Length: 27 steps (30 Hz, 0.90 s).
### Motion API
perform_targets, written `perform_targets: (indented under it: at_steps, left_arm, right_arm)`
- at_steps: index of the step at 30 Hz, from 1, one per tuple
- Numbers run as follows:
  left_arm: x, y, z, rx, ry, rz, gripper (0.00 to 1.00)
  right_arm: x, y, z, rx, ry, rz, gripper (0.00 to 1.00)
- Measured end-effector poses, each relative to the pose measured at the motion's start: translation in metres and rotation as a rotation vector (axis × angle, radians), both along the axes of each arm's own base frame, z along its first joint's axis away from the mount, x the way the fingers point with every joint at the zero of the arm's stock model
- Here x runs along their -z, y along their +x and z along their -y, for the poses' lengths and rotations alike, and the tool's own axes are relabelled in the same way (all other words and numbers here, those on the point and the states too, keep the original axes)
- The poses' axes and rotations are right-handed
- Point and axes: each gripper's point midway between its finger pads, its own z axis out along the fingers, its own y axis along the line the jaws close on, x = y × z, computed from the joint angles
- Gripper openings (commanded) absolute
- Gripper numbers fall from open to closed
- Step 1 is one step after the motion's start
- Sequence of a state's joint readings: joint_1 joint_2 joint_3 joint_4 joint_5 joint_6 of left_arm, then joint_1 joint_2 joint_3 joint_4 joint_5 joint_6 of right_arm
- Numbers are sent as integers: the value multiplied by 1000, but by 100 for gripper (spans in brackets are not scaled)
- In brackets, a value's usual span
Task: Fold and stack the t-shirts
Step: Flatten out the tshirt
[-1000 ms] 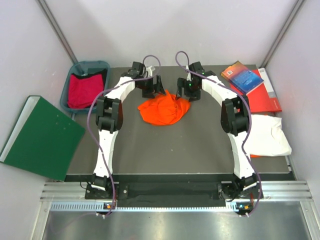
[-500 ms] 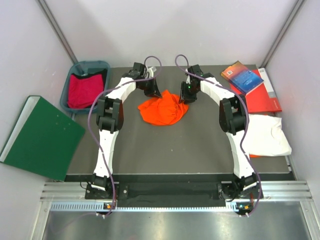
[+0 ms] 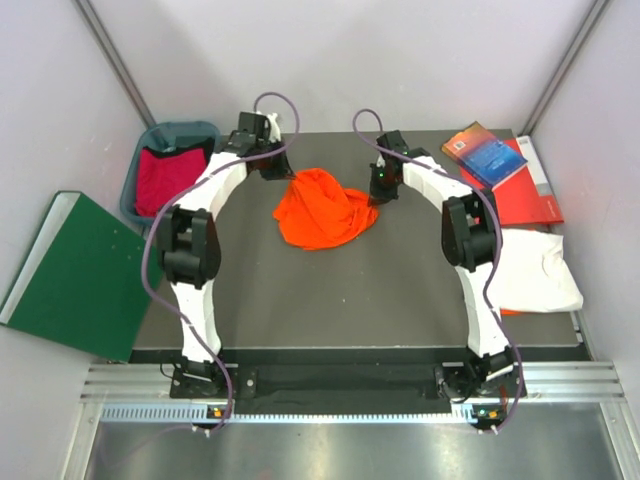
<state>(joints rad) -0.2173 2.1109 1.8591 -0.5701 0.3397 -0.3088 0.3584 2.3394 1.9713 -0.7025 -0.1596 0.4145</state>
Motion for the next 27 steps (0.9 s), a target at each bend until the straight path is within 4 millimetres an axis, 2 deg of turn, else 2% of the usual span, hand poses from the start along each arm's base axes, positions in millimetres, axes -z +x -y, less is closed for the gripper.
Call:
perform_targets:
  at_steps: [4, 7, 11, 14, 16, 17, 20, 23, 26, 27]
  left_arm:
    - [-37, 9, -39, -136, 44, 102, 0]
    - [-58, 10, -65, -216, 71, 157, 0]
    - [-62, 0, -75, -239, 84, 156, 0]
    - [-45, -21, -67, -205, 106, 103, 0]
    - [-29, -39, -68, -189, 128, 49, 0]
    - [-20, -50, -70, -186, 141, 10, 0]
    - [4, -84, -77, -183, 181, -110, 0]
    - [22, -113, -81, -179, 206, -233, 0]
    - [40, -145, -83, -180, 215, -368, 0]
    - [45, -154, -83, -178, 216, -403, 3]
  right_arm:
    - [-24, 3, 29, 83, -37, 63, 0]
    - [-61, 7, 65, 177, -45, 146, 0]
    - [-117, 3, 104, 282, -28, 271, 0]
    - [-138, -14, 115, 304, -16, 314, 0]
    - [-133, -30, 115, 295, -15, 286, 0]
    - [-124, -37, 115, 287, -15, 259, 0]
    - [-81, -71, 113, 262, -30, 107, 0]
    - [-48, -106, 111, 241, -39, -56, 0]
    - [-33, -133, 108, 222, -53, -179, 2]
    - [-31, -139, 108, 216, -59, -205, 9]
